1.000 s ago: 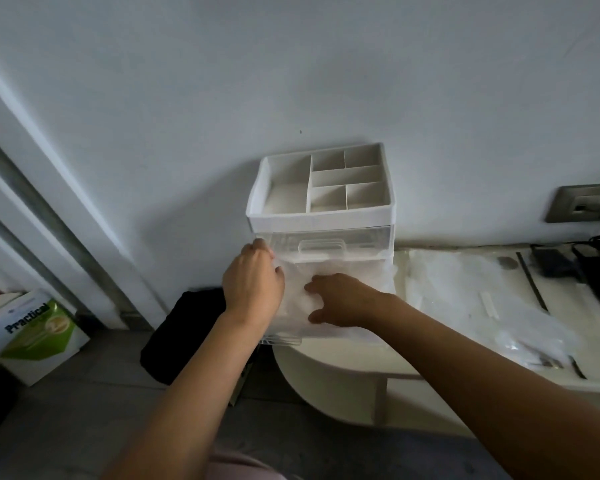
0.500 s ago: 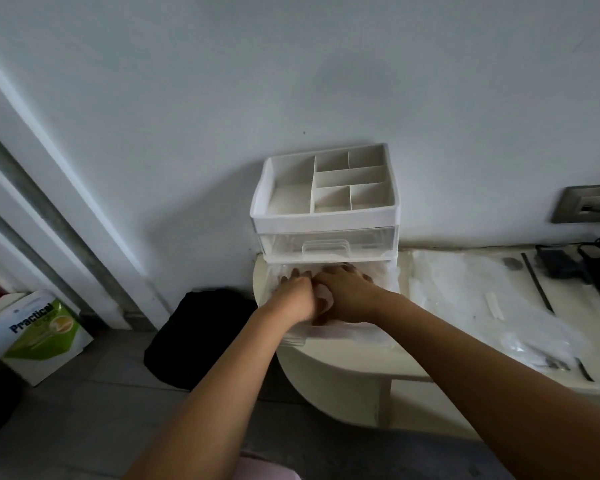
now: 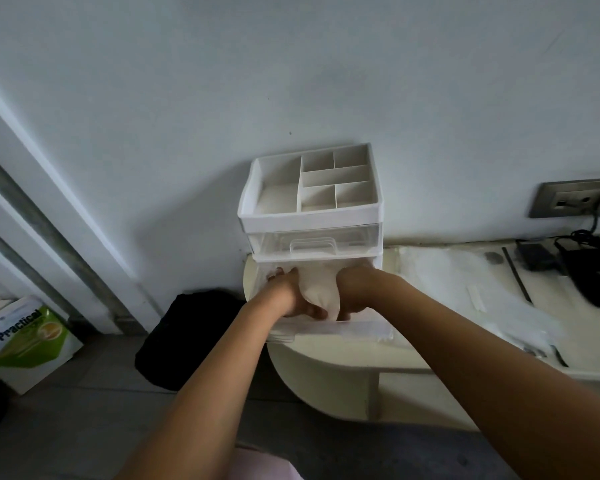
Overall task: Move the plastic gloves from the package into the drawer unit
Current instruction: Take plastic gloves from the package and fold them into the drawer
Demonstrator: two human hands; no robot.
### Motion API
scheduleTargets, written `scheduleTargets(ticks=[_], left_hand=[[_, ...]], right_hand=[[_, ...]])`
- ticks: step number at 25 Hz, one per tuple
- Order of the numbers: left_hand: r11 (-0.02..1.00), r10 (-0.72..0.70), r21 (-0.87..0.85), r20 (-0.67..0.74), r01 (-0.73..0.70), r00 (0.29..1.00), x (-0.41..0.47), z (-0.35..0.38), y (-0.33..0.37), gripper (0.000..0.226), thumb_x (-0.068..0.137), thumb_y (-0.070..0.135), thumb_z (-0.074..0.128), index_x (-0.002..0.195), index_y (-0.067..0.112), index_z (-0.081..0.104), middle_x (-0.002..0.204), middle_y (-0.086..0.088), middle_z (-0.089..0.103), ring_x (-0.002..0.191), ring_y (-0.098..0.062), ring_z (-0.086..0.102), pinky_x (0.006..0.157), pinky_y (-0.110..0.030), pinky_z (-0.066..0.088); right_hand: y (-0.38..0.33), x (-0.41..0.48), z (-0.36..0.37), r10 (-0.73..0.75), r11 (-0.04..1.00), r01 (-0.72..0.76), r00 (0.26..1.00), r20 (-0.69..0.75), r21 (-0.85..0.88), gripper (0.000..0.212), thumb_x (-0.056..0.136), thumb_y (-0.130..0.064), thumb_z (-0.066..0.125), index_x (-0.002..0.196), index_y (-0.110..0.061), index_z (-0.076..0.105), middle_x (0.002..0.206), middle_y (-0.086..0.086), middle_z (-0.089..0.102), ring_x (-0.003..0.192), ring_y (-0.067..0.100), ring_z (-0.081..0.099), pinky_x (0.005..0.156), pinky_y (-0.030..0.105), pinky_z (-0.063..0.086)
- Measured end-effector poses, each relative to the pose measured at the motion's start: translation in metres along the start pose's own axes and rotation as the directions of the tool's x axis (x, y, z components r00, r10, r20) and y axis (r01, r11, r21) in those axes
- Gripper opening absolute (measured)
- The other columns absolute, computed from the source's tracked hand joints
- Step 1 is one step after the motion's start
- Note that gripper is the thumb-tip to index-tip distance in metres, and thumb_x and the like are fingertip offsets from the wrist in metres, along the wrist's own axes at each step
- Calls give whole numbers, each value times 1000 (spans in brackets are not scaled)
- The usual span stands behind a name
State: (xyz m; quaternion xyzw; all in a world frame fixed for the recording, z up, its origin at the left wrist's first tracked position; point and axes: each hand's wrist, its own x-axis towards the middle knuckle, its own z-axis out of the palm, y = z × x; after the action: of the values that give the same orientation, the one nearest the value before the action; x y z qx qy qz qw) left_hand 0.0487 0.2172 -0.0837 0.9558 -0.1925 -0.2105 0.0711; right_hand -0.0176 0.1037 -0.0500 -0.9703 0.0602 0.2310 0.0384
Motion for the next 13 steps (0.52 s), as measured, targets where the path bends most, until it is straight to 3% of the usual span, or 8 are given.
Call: scheduleTargets(ticks=[2, 3, 5, 7, 9, 11, 13], left_hand=[[1000, 2, -8, -23, -3, 1000, -3, -1, 2, 110, 61, 53, 80, 149, 19, 23, 153, -9, 30, 142, -32, 22, 115, -45, 23], [1000, 9, -13, -35, -9, 999, -4, -2, 3, 106, 65, 49, 80, 149, 17, 22, 154, -9, 28, 142, -31, 21, 116, -44, 22], [999, 15, -36, -45, -16, 999, -10, -4, 4, 105, 68, 46, 79, 149, 15, 21, 155, -9, 26, 143, -30, 20, 116, -41, 22], [997, 13, -82, -59, -18, 998, -19, -6, 2, 99, 69, 41, 80, 148, 14, 26, 152, -8, 31, 139, -27, 29, 111, -36, 29], [990, 31, -131, -123, -47, 992, -31, -11, 1, 76, 75, 31, 79, 138, 13, 42, 140, -6, 48, 125, -24, 47, 98, -30, 39], [984, 51, -148, -297, -99, 953, -45, -18, 9, 47, 83, 28, 72, 124, 10, 57, 125, -6, 61, 111, -22, 58, 87, -26, 42], [962, 107, -173, -472, -211, 875, -61, -22, 30, 25, 88, 31, 65, 89, 7, 68, 93, -8, 70, 83, -21, 64, 70, -26, 43]], right_hand=[[7, -12, -5, -39, 996, 40, 999, -20, 79, 29, 87, -25, 65, 65, -14, 50, 70, 1, 47, 68, 16, 48, 63, 24, 38], [11, -21, -7, -80, 989, 86, 995, -58, 119, 19, 86, -26, 67, 76, -11, 59, 79, 3, 56, 77, 19, 54, 69, 25, 42], [24, -38, -14, -125, 975, 144, 984, -124, 168, 41, 83, -33, 69, 112, -5, 63, 113, 7, 62, 105, 22, 58, 86, 27, 44], [39, -54, -20, -152, 952, 209, 956, -251, 222, 49, 83, -38, 68, 123, -10, 61, 123, 3, 59, 112, 17, 55, 92, 25, 43], [64, -68, -24, -150, 923, 263, 919, -365, 282, 39, 84, -38, 67, 116, -17, 65, 116, -3, 64, 101, 10, 59, 87, 21, 45], [94, -79, -23, -125, 914, 266, 904, -409, 308, 30, 85, -37, 66, 110, -21, 67, 106, -9, 66, 88, 4, 61, 79, 18, 45], [127, -90, -18, -56, 924, 195, 919, -391, 328, 20, 86, -36, 64, 99, -22, 68, 91, -13, 67, 68, -1, 63, 65, 13, 44]])
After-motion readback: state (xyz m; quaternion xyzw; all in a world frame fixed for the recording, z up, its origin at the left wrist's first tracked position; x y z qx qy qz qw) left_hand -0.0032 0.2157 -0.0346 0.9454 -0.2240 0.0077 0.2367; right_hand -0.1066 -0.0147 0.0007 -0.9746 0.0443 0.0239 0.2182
